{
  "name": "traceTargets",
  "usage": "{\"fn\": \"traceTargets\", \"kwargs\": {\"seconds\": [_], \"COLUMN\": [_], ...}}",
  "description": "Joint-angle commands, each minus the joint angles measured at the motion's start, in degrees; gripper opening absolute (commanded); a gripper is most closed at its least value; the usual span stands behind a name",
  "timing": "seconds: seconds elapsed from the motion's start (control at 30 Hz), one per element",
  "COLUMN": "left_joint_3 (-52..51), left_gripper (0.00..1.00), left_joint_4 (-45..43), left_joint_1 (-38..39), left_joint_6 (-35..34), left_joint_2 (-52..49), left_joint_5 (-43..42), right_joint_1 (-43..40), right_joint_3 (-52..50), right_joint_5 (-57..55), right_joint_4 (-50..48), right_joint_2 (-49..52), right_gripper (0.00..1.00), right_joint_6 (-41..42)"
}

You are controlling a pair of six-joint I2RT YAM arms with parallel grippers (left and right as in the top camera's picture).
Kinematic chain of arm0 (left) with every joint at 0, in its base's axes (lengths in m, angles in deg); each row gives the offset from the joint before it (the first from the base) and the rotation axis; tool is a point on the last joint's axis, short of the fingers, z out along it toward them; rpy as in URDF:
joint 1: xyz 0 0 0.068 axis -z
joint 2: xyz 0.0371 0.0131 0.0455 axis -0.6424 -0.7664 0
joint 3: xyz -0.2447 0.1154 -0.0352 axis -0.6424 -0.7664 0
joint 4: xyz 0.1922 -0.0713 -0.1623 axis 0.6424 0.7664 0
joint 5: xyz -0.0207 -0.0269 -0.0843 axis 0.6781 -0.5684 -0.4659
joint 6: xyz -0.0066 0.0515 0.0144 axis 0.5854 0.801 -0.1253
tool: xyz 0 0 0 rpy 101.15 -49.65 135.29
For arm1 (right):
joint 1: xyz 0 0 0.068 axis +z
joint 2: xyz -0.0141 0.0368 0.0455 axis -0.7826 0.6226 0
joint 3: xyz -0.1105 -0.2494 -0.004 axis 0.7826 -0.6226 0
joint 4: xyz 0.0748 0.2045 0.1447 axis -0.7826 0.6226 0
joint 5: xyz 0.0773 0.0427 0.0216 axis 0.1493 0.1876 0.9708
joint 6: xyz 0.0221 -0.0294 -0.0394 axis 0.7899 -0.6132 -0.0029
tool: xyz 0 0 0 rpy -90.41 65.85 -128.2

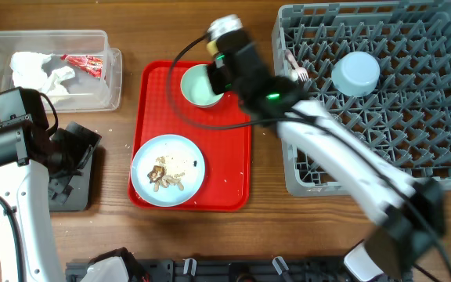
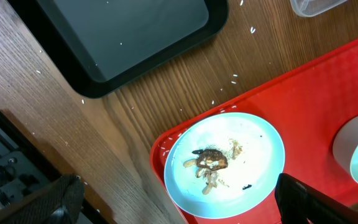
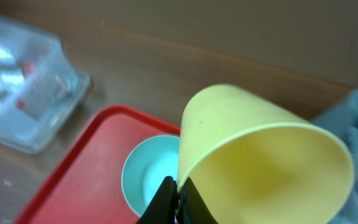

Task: Sort waste into correct bins and load items into the dishwasher rack
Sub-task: 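Carry the yellow cup to the rack and lower it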

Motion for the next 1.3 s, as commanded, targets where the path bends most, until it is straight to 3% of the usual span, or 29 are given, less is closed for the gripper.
{"fn": "traceTargets", "kwargs": {"seconds": [0.0,0.13,0.27,0.5,0.57,0.83,0.9,1.0,1.27], "left_joint_3": [-0.2,-0.2,-0.2,-0.2,-0.2,-0.2,-0.2,-0.2,-0.2], "left_gripper": [1.0,1.0,1.0,1.0,1.0,1.0,1.0,1.0,1.0], "left_joint_4": [0.0,0.0,0.0,0.0,0.0,0.0,0.0,0.0,0.0], "left_joint_1": [-0.3,-0.3,-0.3,-0.3,-0.3,-0.3,-0.3,-0.3,-0.3], "left_joint_6": [-1.0,-1.0,-1.0,-1.0,-1.0,-1.0,-1.0,-1.0,-1.0], "left_joint_2": [0.2,0.2,0.2,0.2,0.2,0.2,0.2,0.2,0.2], "left_joint_5": [1.0,1.0,1.0,1.0,1.0,1.0,1.0,1.0,1.0], "right_joint_1": [-8.3,-23.2,-33.8,-51.4,-56.9,-61.3,-61.3,-62.3,-66.6], "right_joint_3": [1.5,1.5,0.5,-11.7,-17.5,-24.0,-24.0,-24.0,-24.0], "right_joint_5": [9.8,31.6,44.8,72.1,78.5,83.7,86.5,74.4,68.5], "right_joint_4": [8.3,25.0,35.1,33.8,26.5,9.7,9.5,10.4,11.8], "right_joint_2": [-9.9,-16.0,-16.5,-15.7,-14.7,-0.7,3.0,3.8,3.7], "right_gripper": [0.04,0.04,0.04,0.04,0.04,0.04,0.04,0.04,0.05], "right_joint_6": [10.6,14.5,9.4,-1.4,-1.5,5.9,5.9,8.0,6.3]}}
